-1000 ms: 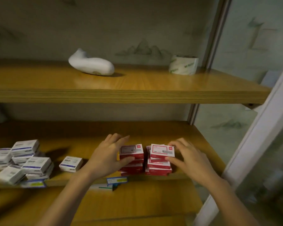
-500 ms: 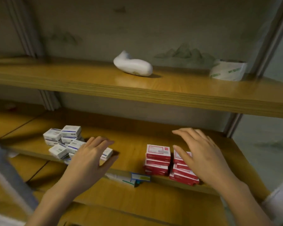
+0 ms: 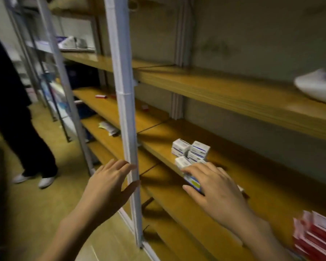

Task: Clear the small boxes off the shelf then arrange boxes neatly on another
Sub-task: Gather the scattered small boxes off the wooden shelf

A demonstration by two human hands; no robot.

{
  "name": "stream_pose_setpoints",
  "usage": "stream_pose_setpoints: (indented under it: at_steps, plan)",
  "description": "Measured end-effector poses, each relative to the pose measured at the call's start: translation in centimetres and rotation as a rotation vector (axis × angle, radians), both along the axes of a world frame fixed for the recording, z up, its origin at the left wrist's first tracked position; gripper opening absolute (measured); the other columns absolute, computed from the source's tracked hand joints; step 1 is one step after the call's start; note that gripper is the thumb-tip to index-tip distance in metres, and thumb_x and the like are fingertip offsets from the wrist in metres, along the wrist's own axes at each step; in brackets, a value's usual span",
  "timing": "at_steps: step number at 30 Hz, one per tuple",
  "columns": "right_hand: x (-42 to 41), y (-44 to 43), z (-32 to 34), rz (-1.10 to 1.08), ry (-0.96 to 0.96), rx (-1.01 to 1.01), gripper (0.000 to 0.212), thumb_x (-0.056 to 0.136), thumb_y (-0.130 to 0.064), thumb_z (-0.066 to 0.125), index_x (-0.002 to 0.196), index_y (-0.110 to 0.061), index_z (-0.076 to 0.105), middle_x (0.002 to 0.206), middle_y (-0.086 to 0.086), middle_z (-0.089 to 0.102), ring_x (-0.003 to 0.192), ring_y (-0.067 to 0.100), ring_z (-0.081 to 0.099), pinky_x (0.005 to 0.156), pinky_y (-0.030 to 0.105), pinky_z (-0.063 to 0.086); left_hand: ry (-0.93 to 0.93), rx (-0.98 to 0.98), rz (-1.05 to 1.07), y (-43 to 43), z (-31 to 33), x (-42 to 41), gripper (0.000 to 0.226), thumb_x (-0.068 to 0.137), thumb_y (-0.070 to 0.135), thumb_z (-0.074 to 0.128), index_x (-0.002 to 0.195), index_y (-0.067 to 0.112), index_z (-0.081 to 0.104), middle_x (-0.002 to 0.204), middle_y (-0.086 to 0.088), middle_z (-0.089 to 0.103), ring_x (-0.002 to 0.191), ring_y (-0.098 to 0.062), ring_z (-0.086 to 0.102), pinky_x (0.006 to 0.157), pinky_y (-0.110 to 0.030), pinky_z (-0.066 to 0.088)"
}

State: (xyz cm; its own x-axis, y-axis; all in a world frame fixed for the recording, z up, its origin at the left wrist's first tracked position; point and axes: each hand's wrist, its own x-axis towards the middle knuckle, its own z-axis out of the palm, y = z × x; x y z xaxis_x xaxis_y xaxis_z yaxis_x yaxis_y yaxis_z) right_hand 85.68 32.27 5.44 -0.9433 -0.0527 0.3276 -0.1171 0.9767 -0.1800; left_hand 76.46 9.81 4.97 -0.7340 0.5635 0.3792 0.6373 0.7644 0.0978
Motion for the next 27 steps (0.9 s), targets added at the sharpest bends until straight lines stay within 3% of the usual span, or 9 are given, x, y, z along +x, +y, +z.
stream_pose_setpoints:
  at_steps: [3,8,12,16,19,23,27]
  plan:
    - [-4.1,-3.6,-0.3,0.092,0.006,-0.010,0.037,0.089,-0.049,0.041,0.125,-0.043,0.034,0.124,-0.022,0.042,0.114,-0.001,0.034,0.094,0.019,0.029,-0.004,-0.017,0.124,-4.2,-0.1,-2.0,0.039,0.077,0.044,0.062,0.109,0.022,0.062,0.101,0.004,0.066,0.092,-0.017,0.061,0.068,-0.029,0.050]
    - [-12.1,-10.4,-0.6,0.165,0.035,-0.016,0.037,0.089,-0.044,0.046,0.125,-0.039,0.038,0.119,-0.019,0.046,0.111,0.001,0.039,0.090,0.019,0.031,0.003,-0.037,0.245,-11.7,-0.2,-6.9,0.043,0.081,0.044,0.058,0.115,0.020,0.060,0.107,0.002,0.064,0.096,-0.017,0.059,0.075,-0.030,0.051]
    - [-18.6,-16.0,-1.9,0.153,0.043,-0.025,0.037,0.087,-0.046,0.047,0.123,-0.040,0.039,0.118,-0.021,0.047,0.109,-0.001,0.041,0.088,0.016,0.031,0.004,-0.069,0.272,-17.4,-0.4,-11.5,0.043,0.084,0.045,0.054,0.120,0.023,0.055,0.111,0.005,0.061,0.100,-0.013,0.056,0.079,-0.025,0.047]
    - [-24.8,-21.0,-2.7,0.151,0.016,-0.057,0.035,0.087,-0.045,0.047,0.121,-0.038,0.041,0.116,-0.019,0.048,0.108,0.001,0.043,0.085,0.018,0.034,-0.035,-0.059,0.298,-22.7,-0.4,-16.3,0.038,0.079,0.042,0.062,0.112,0.022,0.061,0.102,0.004,0.065,0.091,-0.013,0.060,0.072,-0.024,0.049]
    - [-29.0,-23.7,-2.6,0.145,-0.006,-0.077,0.035,0.087,-0.046,0.046,0.121,-0.039,0.041,0.117,-0.019,0.047,0.108,0.001,0.043,0.086,0.019,0.035,-0.039,-0.071,0.304,-25.7,-0.6,-20.1,0.041,0.084,0.050,0.051,0.118,0.028,0.055,0.111,0.010,0.060,0.101,-0.008,0.055,0.080,-0.020,0.044]
    - [-33.9,-25.3,-2.4,0.115,-0.018,-0.079,0.035,0.088,-0.046,0.045,0.122,-0.040,0.040,0.119,-0.020,0.046,0.108,-0.001,0.041,0.081,0.015,0.032,-0.042,-0.049,0.282,-27.3,-0.9,-25.1,0.039,0.079,0.045,0.061,0.110,0.022,0.062,0.100,0.006,0.065,0.091,-0.013,0.060,0.073,-0.024,0.048]
    - [-38.5,-26.0,-2.5,0.084,-0.038,-0.102,0.036,0.088,-0.046,0.046,0.123,-0.039,0.040,0.121,-0.019,0.046,0.110,-0.001,0.041,0.082,0.014,0.035,-0.028,-0.047,0.227,-27.6,-2.2,-30.6,0.047,0.087,0.056,0.039,0.128,0.034,0.041,0.119,0.016,0.051,0.108,-0.003,0.046,0.086,-0.015,0.037]
